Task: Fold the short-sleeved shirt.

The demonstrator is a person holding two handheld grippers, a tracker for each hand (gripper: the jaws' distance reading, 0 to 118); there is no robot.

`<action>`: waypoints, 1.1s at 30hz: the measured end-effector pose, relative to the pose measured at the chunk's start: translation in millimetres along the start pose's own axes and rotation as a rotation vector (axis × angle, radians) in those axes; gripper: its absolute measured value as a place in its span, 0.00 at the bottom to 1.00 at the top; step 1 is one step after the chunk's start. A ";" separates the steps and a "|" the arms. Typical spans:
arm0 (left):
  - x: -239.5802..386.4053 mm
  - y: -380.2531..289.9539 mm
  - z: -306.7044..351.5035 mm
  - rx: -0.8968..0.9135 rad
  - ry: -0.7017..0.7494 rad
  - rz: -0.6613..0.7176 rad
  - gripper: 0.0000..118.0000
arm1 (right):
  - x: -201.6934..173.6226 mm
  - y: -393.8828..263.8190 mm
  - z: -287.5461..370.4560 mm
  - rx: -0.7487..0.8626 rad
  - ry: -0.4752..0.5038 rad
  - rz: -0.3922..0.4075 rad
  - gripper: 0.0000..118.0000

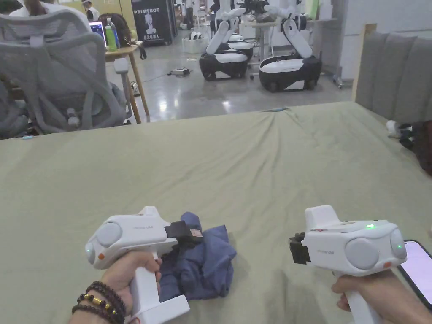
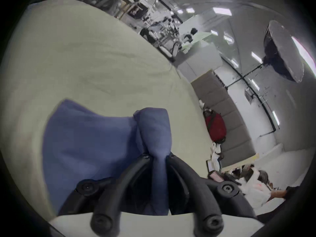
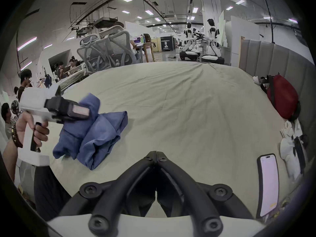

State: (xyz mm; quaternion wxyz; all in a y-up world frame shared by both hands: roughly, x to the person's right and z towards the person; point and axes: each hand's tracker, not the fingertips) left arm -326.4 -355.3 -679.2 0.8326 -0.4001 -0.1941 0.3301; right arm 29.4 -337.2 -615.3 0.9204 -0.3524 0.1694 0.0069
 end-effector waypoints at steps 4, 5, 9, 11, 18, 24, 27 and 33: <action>-0.3 -9.8 -19.5 -0.008 0.031 -0.013 0.20 | 14.3 -4.8 3.6 -0.001 -0.018 -0.021 0.00; -2.0 -8.3 -15.2 0.014 -0.016 -0.002 0.31 | 17.3 -6.5 3.7 -0.002 -0.021 -0.026 0.00; 13.2 0.8 15.6 0.054 -0.072 -0.008 0.92 | 23.5 -12.3 -0.7 -0.023 -0.029 -0.036 0.00; 16.0 5.4 41.0 0.143 -0.053 -0.065 1.00 | 23.5 -14.6 -2.3 -0.027 -0.029 -0.036 0.00; -15.3 -0.4 92.1 0.135 0.039 -0.087 0.00 | 13.8 -14.0 -13.3 -0.022 0.006 -0.048 0.00; -17.6 -23.4 83.0 0.106 0.008 -0.062 0.00 | 3.7 -11.4 -17.5 -0.025 0.033 -0.033 0.00; -11.1 -20.8 57.4 0.052 -0.027 -0.129 0.00 | 2.9 -10.3 -17.3 -0.028 0.035 -0.024 0.00; 13.6 -24.3 -28.6 -0.112 -0.053 -0.155 0.00 | 10.3 -15.7 -6.3 -0.020 0.021 -0.045 0.00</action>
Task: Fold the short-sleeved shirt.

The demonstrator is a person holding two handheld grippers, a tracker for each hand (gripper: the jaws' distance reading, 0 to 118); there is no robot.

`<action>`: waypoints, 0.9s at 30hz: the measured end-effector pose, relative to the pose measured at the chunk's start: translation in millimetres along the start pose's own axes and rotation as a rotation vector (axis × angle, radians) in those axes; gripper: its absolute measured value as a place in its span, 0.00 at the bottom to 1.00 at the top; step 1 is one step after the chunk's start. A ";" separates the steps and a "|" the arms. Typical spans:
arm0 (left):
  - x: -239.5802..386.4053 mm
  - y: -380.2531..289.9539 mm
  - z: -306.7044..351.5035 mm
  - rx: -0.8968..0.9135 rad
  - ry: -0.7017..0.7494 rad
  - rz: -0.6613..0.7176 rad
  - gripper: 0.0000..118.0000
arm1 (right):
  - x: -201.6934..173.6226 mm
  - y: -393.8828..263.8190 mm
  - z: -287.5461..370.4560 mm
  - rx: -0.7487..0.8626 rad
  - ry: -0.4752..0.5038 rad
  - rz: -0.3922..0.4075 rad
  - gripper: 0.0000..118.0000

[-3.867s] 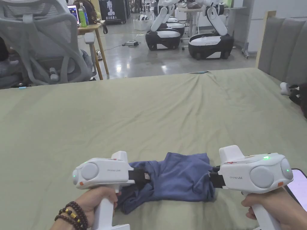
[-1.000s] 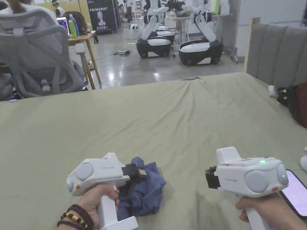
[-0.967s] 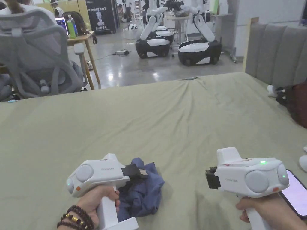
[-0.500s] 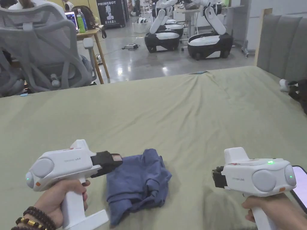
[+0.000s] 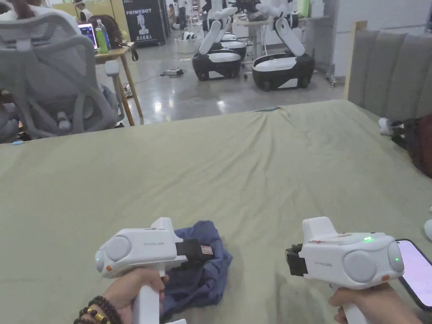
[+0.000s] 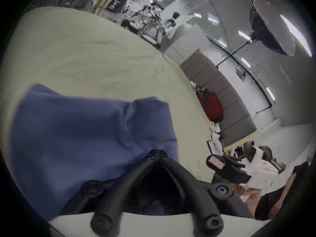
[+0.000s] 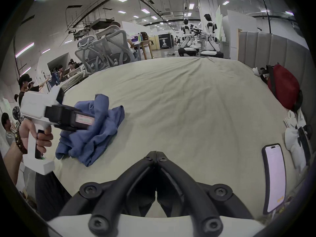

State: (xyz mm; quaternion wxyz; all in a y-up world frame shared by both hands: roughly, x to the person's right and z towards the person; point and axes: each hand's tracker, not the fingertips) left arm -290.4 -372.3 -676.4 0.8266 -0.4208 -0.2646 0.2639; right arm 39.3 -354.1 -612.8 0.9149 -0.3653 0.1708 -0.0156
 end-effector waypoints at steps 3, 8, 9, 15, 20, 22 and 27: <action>5.1 -3.4 -39.5 -0.074 0.054 -0.009 0.00 | 4.8 -6.2 2.7 -0.015 -0.020 0.003 0.00; 6.7 1.0 -32.1 -0.038 0.020 0.033 0.00 | -1.6 -5.1 -1.4 -0.044 -0.025 0.029 0.00; 8.7 1.9 -20.4 -0.018 0.000 -0.001 0.00 | -6.7 -1.1 -3.7 -0.043 -0.017 0.039 0.00; -9.4 11.4 81.6 0.189 -0.037 0.017 0.00 | -62.4 39.4 -34.4 0.010 0.127 0.081 0.00; -46.8 -4.8 140.9 0.265 0.133 0.074 0.00 | -97.7 58.3 -85.8 -0.047 0.258 0.025 0.00; -59.6 -13.7 153.4 0.265 0.117 0.103 0.00 | -100.5 57.5 -109.0 -0.098 0.265 -0.007 0.00; -74.0 -25.5 157.7 0.275 0.126 0.134 0.41 | -94.7 47.5 -132.4 -0.135 0.232 -0.018 0.00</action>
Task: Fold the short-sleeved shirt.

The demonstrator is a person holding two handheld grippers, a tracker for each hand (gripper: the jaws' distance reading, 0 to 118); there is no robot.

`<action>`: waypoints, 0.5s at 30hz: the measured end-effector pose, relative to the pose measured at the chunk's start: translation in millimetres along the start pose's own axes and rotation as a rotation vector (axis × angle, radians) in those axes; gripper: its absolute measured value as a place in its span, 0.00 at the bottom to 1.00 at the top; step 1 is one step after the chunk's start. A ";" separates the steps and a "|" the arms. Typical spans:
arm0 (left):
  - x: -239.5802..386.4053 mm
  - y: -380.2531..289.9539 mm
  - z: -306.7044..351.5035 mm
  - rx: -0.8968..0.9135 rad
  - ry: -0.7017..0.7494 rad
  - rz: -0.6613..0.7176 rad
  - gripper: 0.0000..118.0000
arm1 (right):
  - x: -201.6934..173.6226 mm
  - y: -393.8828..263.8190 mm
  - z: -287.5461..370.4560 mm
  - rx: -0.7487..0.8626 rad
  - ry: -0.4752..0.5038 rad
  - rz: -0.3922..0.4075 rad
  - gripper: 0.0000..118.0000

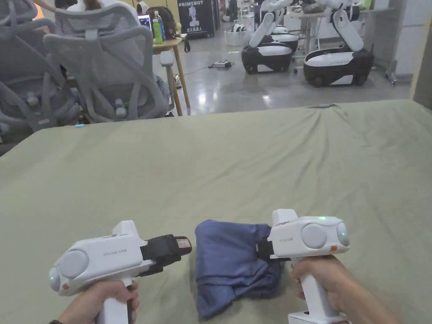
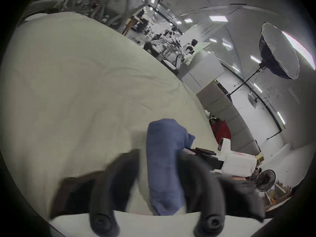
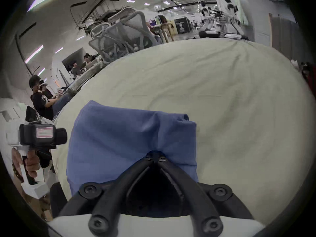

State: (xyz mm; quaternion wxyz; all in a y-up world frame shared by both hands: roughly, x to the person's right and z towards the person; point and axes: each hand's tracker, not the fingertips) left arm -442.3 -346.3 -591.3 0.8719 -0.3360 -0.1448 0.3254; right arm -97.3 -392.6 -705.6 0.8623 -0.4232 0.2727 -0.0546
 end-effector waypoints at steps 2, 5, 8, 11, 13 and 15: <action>-0.4 -1.4 -12.7 -0.016 -0.006 0.007 0.81 | 0.0 0.1 2.8 0.002 0.004 -0.008 0.00; 3.5 -3.5 -38.1 -0.072 -0.098 0.027 0.86 | 1.6 -1.9 3.8 0.007 0.009 0.000 0.00; 11.0 -8.6 -71.3 -0.112 -0.080 0.009 0.82 | 2.9 -2.6 3.5 0.011 0.015 -0.011 0.00; 17.0 -13.4 -97.8 -0.145 -0.060 -0.010 0.61 | 5.2 -4.0 5.8 0.011 0.021 -0.014 0.00; 21.6 -16.0 -102.1 -0.117 0.011 -0.054 0.47 | 7.5 -5.6 7.0 0.012 0.021 -0.015 0.00; 14.4 -10.7 -98.4 -0.129 -0.023 -0.033 0.35 | 9.8 -6.8 8.9 0.014 0.028 -0.015 0.00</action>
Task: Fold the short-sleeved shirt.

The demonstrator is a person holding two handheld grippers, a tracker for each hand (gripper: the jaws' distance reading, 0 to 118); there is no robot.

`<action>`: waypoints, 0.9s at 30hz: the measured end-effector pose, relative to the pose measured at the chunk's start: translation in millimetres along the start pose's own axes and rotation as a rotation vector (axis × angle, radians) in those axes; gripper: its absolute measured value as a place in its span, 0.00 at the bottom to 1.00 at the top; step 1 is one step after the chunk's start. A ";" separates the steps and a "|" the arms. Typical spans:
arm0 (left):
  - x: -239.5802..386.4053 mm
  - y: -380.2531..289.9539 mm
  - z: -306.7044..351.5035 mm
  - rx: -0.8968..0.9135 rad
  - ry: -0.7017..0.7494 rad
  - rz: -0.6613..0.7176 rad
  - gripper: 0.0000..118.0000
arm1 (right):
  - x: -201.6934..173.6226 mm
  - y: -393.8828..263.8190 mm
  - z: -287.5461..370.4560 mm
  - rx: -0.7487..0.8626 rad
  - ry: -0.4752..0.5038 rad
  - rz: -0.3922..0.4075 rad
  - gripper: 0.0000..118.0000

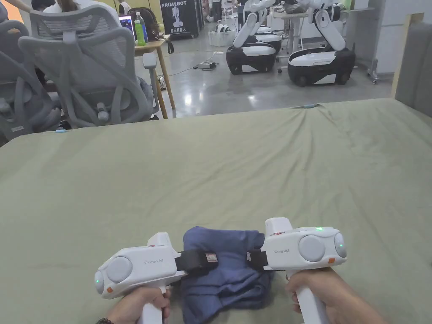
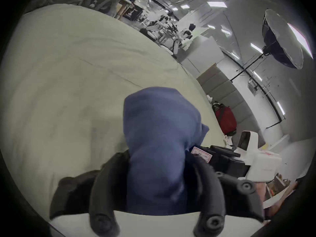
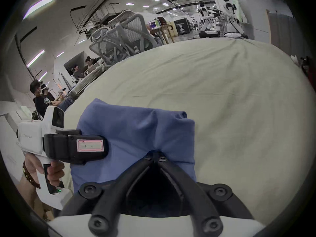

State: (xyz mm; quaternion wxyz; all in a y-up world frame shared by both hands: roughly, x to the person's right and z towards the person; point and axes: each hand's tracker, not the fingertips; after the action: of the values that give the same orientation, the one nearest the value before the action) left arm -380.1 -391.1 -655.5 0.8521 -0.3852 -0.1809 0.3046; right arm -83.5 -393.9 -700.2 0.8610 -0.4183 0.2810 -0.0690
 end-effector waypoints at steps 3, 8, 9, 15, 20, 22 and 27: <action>-4.1 3.2 8.1 -0.027 -0.035 -0.009 0.28 | -4.1 0.7 0.9 -0.003 0.010 0.003 0.00; -13.0 16.6 26.3 -0.038 -0.053 -0.035 0.27 | -38.9 14.1 6.4 0.014 -0.047 0.086 0.00; -18.4 22.7 35.1 -0.031 -0.047 -0.041 0.27 | -51.1 19.2 5.6 0.047 -0.050 0.126 0.00; -96.5 69.1 126.1 0.025 -0.011 -0.047 0.27 | -146.0 51.8 -10.8 0.231 -0.048 0.307 0.00; -193.8 101.7 229.7 0.063 0.099 -0.008 0.27 | -240.6 60.6 -60.2 0.312 0.011 0.458 0.00; -236.2 112.2 267.1 0.075 0.135 0.016 0.27 | -272.8 56.2 -84.7 0.324 0.045 0.519 0.00; -322.8 128.7 325.9 0.131 0.227 0.071 0.27 | -320.5 40.9 -125.5 0.236 0.211 0.548 0.00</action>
State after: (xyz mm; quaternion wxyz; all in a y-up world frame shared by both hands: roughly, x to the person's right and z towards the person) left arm -847.8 -359.0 -570.1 0.8792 -0.3668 -0.0493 0.3000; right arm -423.0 -339.8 -656.4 0.8562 -0.2146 0.4611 0.0903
